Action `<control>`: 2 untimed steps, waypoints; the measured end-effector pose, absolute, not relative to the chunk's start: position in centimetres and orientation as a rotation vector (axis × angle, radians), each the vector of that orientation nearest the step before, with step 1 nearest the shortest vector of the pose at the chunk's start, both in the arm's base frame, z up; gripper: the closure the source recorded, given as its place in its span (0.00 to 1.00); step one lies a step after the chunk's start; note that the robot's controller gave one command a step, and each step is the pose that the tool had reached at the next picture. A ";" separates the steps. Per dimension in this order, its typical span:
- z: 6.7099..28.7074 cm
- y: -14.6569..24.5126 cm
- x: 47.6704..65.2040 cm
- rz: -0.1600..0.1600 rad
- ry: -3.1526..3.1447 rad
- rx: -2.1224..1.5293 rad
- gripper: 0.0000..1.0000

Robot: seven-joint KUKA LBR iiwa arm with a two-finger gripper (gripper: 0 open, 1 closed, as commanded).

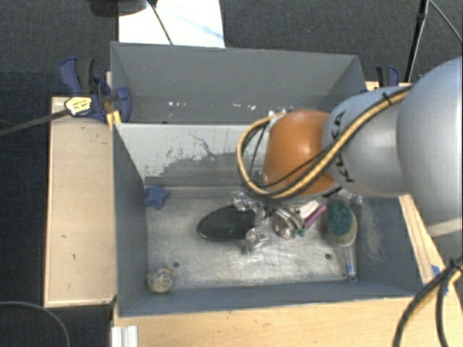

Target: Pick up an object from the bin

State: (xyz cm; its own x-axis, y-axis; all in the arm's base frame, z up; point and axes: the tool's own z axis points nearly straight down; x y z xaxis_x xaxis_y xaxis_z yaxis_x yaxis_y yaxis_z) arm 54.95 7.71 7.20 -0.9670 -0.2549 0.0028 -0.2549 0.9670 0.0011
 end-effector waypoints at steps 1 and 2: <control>8.4 7.7 55.0 -0.001 -3.122 0.403 1.00; 9.2 7.7 55.1 -0.001 -3.123 0.402 1.00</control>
Offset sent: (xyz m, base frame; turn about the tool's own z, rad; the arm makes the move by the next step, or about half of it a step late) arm 0.0000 -0.0001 0.0112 0.0000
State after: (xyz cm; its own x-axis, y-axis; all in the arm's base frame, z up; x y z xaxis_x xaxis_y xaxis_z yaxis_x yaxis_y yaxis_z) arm 55.12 7.74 9.24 -0.9674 -0.2530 -0.0076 -0.2530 0.9675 -0.0001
